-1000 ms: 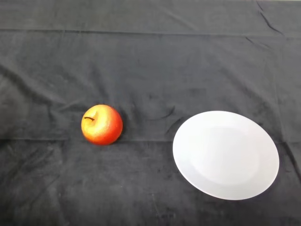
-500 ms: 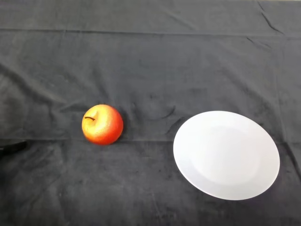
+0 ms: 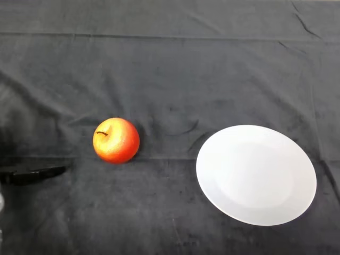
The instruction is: Move the apple to the plate
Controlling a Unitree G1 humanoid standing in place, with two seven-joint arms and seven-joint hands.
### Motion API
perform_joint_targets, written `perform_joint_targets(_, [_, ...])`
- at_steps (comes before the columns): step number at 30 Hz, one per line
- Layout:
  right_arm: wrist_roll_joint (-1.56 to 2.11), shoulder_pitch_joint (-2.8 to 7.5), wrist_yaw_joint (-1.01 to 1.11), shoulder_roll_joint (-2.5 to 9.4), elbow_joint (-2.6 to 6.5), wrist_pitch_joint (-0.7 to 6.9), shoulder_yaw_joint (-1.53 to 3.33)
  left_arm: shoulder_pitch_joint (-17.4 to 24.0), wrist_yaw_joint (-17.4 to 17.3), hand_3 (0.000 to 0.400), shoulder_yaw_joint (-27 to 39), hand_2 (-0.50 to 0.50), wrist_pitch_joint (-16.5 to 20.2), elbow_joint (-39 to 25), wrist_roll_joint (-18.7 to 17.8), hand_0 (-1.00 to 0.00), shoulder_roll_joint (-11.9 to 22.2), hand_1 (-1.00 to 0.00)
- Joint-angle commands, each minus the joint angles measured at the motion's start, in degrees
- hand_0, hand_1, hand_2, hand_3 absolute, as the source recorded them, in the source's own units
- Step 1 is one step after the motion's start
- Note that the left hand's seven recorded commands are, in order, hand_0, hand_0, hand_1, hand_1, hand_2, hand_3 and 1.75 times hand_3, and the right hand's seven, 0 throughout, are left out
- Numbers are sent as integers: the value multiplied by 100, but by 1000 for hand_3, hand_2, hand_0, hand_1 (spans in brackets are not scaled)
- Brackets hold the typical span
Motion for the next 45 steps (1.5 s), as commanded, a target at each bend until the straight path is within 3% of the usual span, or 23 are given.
perform_joint_targets(1, [101,-63,-14,-85,-59,-42,-10,-234,-95,0,-177,0,-124,-291,118,0,-92,0])
perform_joint_targets(12, [101,-60,-17,-82,-65,-42,-8,-307,-521,0,-355,0,-306,-368,223,0,-465,0])
perform_joint_targets(33, [102,-58,-21,-80,-71,-40,-6,-478,-1028,0,-881,0,-484,-336,459,0,-1096,0])
perform_joint_targets(40, [103,-58,-21,-81,-71,-40,-6,-595,-1099,35,-1134,43,-483,-310,544,0,-1272,-86])
perform_joint_targets(45, [103,-59,-21,-81,-71,-40,-6,-663,-1155,82,-1320,102,-496,-293,584,0,-1350,-204])
